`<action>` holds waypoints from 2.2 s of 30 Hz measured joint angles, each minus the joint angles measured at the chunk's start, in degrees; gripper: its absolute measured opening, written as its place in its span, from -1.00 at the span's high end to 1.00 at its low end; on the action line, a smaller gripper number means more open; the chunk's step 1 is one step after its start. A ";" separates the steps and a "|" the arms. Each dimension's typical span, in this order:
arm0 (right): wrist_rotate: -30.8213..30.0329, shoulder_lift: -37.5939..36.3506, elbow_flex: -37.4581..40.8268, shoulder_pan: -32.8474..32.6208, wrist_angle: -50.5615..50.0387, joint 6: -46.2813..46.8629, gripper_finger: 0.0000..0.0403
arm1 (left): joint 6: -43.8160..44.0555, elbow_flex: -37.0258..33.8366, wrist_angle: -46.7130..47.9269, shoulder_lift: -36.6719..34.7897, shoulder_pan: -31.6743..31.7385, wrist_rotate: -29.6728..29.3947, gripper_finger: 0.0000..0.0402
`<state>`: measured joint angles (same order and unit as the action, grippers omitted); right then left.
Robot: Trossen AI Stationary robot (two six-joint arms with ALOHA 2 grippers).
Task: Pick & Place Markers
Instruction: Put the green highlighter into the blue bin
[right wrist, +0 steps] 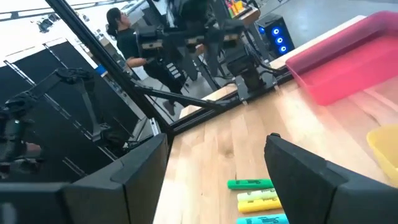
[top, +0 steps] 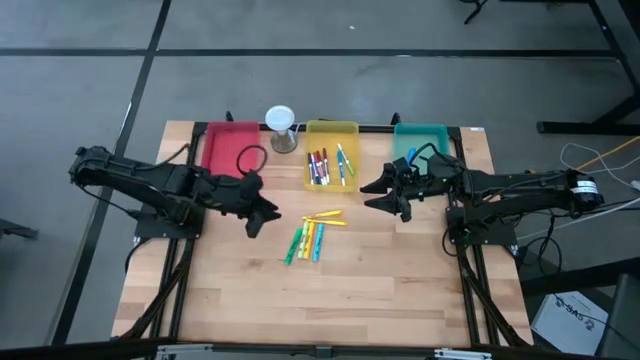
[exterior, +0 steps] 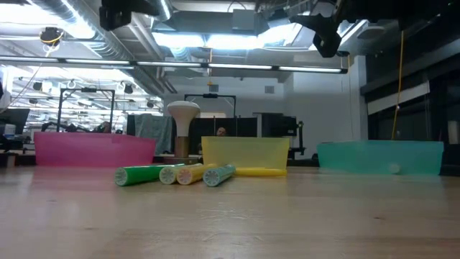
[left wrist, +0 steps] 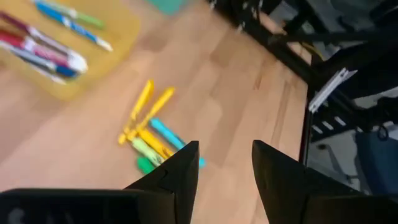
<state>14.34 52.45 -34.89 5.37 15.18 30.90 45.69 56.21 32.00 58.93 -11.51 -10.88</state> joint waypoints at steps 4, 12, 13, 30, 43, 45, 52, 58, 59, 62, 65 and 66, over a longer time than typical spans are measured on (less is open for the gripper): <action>0.93 0.00 0.00 0.00 -0.02 0.13 -0.31 | 4.53 0.00 -0.08 3.32 -0.02 4.42 0.29; 1.41 0.00 0.00 0.00 -0.04 0.45 -0.31 | 14.52 0.00 -1.24 8.10 0.00 12.50 0.29; 1.96 0.00 0.00 0.00 -0.04 0.44 -0.31 | 15.73 0.00 -1.58 8.32 -0.02 12.99 0.29; 4.82 0.00 0.00 0.00 -0.02 0.16 -0.31 | 22.18 4.61 -8.56 10.20 -3.11 14.62 0.29; 4.84 0.00 0.04 0.02 -0.02 0.56 -0.31 | 29.52 16.88 8.36 22.14 -2.47 14.78 0.29; 4.84 0.00 0.04 0.02 -0.03 0.61 -0.31 | 30.20 17.88 10.32 24.09 -2.04 15.11 0.29; 4.82 0.00 0.04 0.02 -0.09 1.87 -0.31 | 33.07 18.97 13.52 30.17 -1.07 14.96 0.29; 4.82 0.00 0.04 0.02 -0.26 1.87 -0.31 | 33.08 18.99 16.34 35.82 -1.07 14.56 0.29; 4.82 0.00 0.04 0.02 -0.27 1.85 -0.31 | 33.07 18.99 16.90 36.73 -1.07 14.53 0.29; 4.82 0.00 0.04 0.02 -0.28 1.87 -0.31 | 32.98 18.99 18.17 39.16 -1.07 14.53 0.29; 4.82 0.00 0.04 0.02 -0.50 1.86 -0.31 | 31.98 18.99 17.89 40.88 -1.07 14.41 0.29; 4.82 0.00 0.04 0.02 -0.50 1.87 -0.31 | 31.49 18.99 17.98 41.52 -1.07 14.41 0.29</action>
<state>19.16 52.45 -34.85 5.39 14.68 32.77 77.19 75.20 49.98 100.46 -12.58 3.53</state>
